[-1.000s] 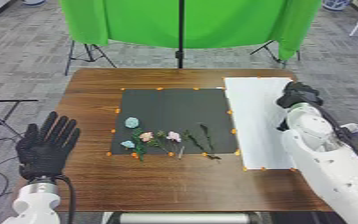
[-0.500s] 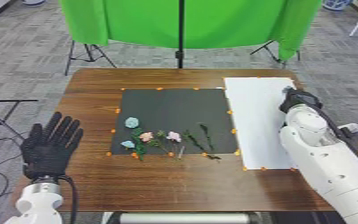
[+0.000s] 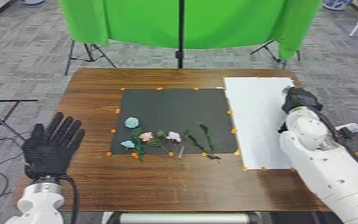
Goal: Arrange flowers
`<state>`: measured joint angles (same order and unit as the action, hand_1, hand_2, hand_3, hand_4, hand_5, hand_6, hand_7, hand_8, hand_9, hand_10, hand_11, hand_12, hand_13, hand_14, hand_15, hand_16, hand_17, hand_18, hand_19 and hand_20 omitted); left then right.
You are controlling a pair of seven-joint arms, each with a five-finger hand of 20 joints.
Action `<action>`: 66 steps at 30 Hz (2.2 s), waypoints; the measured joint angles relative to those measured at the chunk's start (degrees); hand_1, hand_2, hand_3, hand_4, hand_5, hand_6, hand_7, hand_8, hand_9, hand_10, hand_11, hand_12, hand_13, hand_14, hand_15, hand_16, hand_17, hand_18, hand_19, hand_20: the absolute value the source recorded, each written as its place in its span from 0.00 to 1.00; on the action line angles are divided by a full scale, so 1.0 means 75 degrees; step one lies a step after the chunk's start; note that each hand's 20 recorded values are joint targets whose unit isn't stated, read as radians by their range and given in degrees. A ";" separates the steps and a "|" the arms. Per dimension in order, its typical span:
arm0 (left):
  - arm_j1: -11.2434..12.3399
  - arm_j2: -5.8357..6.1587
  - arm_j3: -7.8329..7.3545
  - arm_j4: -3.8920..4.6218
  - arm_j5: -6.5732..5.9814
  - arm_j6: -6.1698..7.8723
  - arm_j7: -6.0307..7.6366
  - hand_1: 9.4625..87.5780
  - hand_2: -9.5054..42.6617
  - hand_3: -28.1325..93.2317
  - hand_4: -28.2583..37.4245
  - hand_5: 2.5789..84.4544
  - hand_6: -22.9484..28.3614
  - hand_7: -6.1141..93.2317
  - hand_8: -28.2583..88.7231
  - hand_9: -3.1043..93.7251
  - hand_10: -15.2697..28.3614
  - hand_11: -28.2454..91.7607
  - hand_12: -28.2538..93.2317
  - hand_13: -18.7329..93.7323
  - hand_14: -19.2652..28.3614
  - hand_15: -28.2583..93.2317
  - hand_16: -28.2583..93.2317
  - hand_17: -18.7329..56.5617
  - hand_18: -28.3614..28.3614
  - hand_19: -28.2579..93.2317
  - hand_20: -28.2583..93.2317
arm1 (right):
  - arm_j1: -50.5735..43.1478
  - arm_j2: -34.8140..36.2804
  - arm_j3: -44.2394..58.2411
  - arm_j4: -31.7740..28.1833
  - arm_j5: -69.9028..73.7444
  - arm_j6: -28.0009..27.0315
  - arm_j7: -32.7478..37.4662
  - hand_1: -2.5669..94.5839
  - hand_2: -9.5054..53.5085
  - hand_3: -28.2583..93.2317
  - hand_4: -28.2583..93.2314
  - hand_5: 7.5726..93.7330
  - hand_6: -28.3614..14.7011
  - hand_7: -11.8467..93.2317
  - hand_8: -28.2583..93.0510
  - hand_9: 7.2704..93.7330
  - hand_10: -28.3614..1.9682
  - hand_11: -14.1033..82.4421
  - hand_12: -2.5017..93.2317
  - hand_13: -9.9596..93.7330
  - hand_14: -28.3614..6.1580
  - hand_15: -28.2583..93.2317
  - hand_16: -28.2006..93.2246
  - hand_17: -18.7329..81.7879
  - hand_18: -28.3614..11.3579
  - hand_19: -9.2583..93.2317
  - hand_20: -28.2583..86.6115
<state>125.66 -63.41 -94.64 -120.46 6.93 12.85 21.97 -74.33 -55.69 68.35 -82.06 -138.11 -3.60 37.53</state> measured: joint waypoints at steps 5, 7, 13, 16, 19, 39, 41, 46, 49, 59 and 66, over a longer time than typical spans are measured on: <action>0.0007 -0.0002 -0.0013 0.0000 0.0000 -0.0004 0.0007 0.23 0.36 0.89 0.00 0.48 0.65 0.17 0.16 0.40 0.72 0.40 0.30 0.40 0.76 0.53 0.17 0.12 0.76 0.54 0.33 | -0.0425 0.0299 -0.0109 -0.0815 0.0004 0.0140 -0.0325 0.70 0.00 0.80 0.00 0.74 0.63 0.49 0.19 0.83 0.59 0.41 0.50 0.78 0.63 0.60 0.55 0.55 0.19 0.91 0.59; 0.0020 -0.0002 -0.0028 -0.0003 0.0001 -0.0004 0.0017 0.23 0.36 0.89 0.00 0.48 0.65 0.17 0.16 0.40 0.73 0.40 0.30 0.40 0.76 0.53 0.17 0.12 0.76 0.54 0.33 | -0.0652 0.0535 -0.0201 -0.1428 -0.0012 0.0145 -0.0638 0.70 0.00 0.81 0.00 0.73 0.62 0.49 0.20 0.82 0.58 0.40 0.50 0.78 0.62 0.60 0.55 0.55 0.20 0.91 0.59; 0.0066 -0.0001 -0.0039 -0.0011 0.0002 0.0000 0.0021 0.23 0.36 0.89 0.00 0.48 0.65 0.17 0.16 0.39 0.72 0.40 0.30 0.39 0.75 0.53 0.17 0.12 0.76 0.54 0.33 | -0.0817 0.1124 -0.0904 -0.3079 -0.0446 -0.0080 -0.1850 0.69 0.00 0.81 0.00 0.72 0.61 0.48 0.19 0.80 0.56 0.40 0.49 0.76 0.63 0.60 0.54 0.54 0.21 0.91 0.59; 0.0057 0.0000 -0.0019 -0.0010 0.0002 0.0010 0.0007 0.23 0.36 0.89 0.00 0.48 0.65 0.17 0.16 0.39 0.72 0.40 0.30 0.39 0.75 0.53 0.17 0.12 0.76 0.54 0.33 | -0.0593 0.1142 -0.1423 -0.3579 -0.0315 -0.0609 -0.2192 0.69 0.00 0.81 0.00 0.71 0.60 0.48 0.19 0.80 0.56 0.39 0.48 0.76 0.63 0.60 0.54 0.54 0.21 0.91 0.59; 0.0009 0.0000 0.0033 0.0006 0.0002 0.0014 -0.0011 0.23 0.36 0.89 0.00 0.48 0.65 0.17 0.16 0.39 0.72 0.40 0.30 0.39 0.75 0.53 0.17 0.12 0.76 0.54 0.33 | -0.0273 0.1074 -0.2014 -0.3750 -0.0255 -0.0976 -0.2553 0.69 0.00 0.81 0.00 0.71 0.60 0.48 0.19 0.80 0.56 0.39 0.48 0.76 0.63 0.60 0.54 0.54 0.21 0.91 0.59; -0.0422 0.0010 0.0339 0.0117 0.0044 0.0009 -0.0161 0.23 0.36 0.89 0.00 0.48 0.64 0.17 0.16 0.39 0.73 0.40 0.30 0.39 0.75 0.53 0.17 0.12 0.76 0.54 0.33 | 0.0429 0.0577 -0.3506 -0.3377 -0.0806 -0.1582 -0.3252 0.67 0.00 0.81 0.00 0.68 0.60 0.40 0.17 0.77 0.53 0.36 0.44 0.73 0.63 0.61 0.53 0.53 0.20 0.91 0.59; -0.0422 0.0012 0.0339 0.0117 0.0044 0.0009 -0.0164 0.23 0.36 0.89 0.00 0.48 0.64 0.17 0.16 0.39 0.73 0.40 0.30 0.39 0.75 0.53 0.17 0.12 0.76 0.54 0.33 | 0.0389 0.0577 -0.3505 -0.3375 -0.0803 -0.1619 -0.3249 0.66 0.00 0.81 0.00 0.67 0.63 0.34 0.11 0.77 0.52 0.30 0.41 0.72 0.62 0.62 0.54 0.53 0.18 0.92 0.59; -0.0422 0.0014 0.0373 0.0116 0.0079 0.0010 -0.0202 0.23 0.36 0.89 0.00 0.48 0.64 0.17 0.16 0.39 0.72 0.40 0.30 0.39 0.75 0.53 0.17 0.12 0.76 0.54 0.33 | 0.0232 0.0575 -0.3414 -0.3406 -0.0813 -0.1692 -0.3255 0.61 0.00 0.84 0.00 0.65 0.63 0.31 0.11 0.71 0.48 0.39 0.29 0.68 0.52 0.71 0.52 0.52 0.14 0.94 0.61; -0.0423 0.0014 0.0383 0.0116 0.0097 0.0010 -0.0220 0.23 0.35 0.89 0.00 0.44 0.62 0.17 0.16 0.39 0.72 0.40 0.30 0.39 0.75 0.53 0.17 0.12 0.76 0.54 0.33 | 0.0114 0.0577 -0.3293 -0.3470 -0.0792 -0.1703 -0.3225 0.57 0.00 0.86 0.00 0.64 0.62 0.30 0.11 0.69 0.46 0.42 0.27 0.67 0.48 0.75 0.51 0.52 0.13 0.95 0.60; -0.0421 0.0014 0.0383 0.0113 0.0104 0.0069 -0.0212 0.23 0.35 0.89 0.00 0.40 0.61 0.18 0.15 0.37 0.71 0.40 0.30 0.39 0.75 0.53 0.17 0.12 0.76 0.54 0.33 | -0.0306 0.0658 -0.2653 -0.3886 -0.0345 -0.1720 -0.2823 0.48 0.00 0.91 0.00 0.58 0.56 0.26 0.13 0.61 0.37 0.42 0.21 0.61 0.37 0.78 0.40 0.50 0.10 0.95 0.59; -0.0417 0.0021 0.0381 0.0113 0.0127 0.0047 -0.0194 0.23 0.34 0.89 0.00 0.40 0.61 0.18 0.15 0.37 0.71 0.40 0.30 0.39 0.75 0.53 0.17 0.12 0.76 0.54 0.33 | -0.0532 0.0568 -0.1719 -0.3629 -0.0251 -0.0781 -0.1728 0.45 0.00 0.94 0.00 0.46 0.59 0.25 0.12 0.39 0.36 0.25 0.16 0.41 0.27 0.47 0.33 0.39 0.10 0.70 0.44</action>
<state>122.53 -63.25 -91.78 -119.61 7.89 13.20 20.51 -78.32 -51.42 55.46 -109.27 -139.99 -9.46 24.56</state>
